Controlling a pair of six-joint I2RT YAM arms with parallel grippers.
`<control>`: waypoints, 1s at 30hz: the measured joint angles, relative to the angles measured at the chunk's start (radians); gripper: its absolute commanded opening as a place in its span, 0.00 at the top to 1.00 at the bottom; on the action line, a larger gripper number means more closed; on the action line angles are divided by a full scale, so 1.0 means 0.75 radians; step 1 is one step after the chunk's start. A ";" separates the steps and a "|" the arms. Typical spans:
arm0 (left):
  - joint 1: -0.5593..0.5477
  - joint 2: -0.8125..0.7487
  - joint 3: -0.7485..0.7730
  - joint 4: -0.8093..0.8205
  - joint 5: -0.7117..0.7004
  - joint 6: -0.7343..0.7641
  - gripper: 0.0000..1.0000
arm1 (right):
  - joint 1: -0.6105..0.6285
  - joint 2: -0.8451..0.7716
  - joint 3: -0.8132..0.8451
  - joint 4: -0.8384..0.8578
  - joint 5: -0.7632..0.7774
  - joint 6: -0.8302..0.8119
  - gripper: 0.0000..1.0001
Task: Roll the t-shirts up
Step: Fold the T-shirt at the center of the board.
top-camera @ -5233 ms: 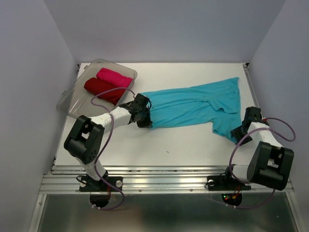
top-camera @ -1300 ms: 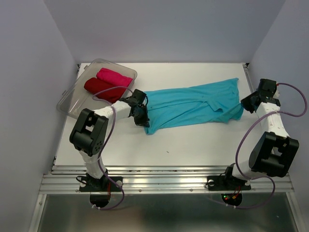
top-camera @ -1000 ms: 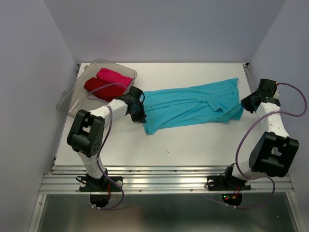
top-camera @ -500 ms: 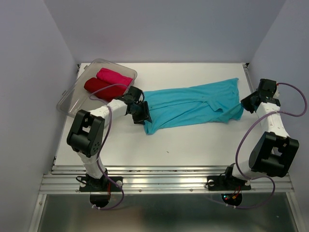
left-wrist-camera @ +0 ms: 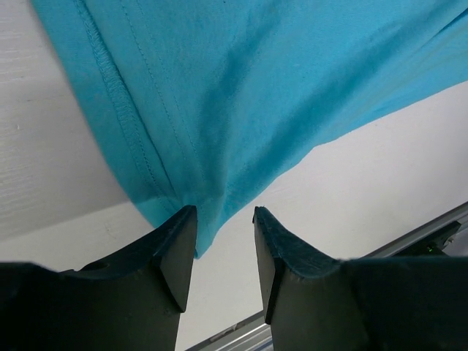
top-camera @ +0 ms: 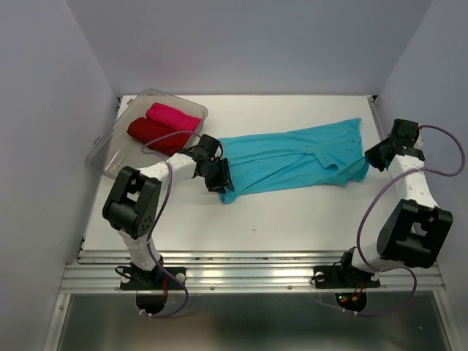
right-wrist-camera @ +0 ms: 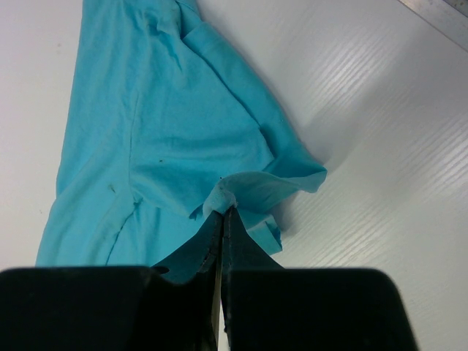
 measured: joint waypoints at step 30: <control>-0.040 0.040 -0.024 0.008 -0.049 -0.034 0.85 | 0.000 0.000 0.000 0.000 0.001 0.000 0.99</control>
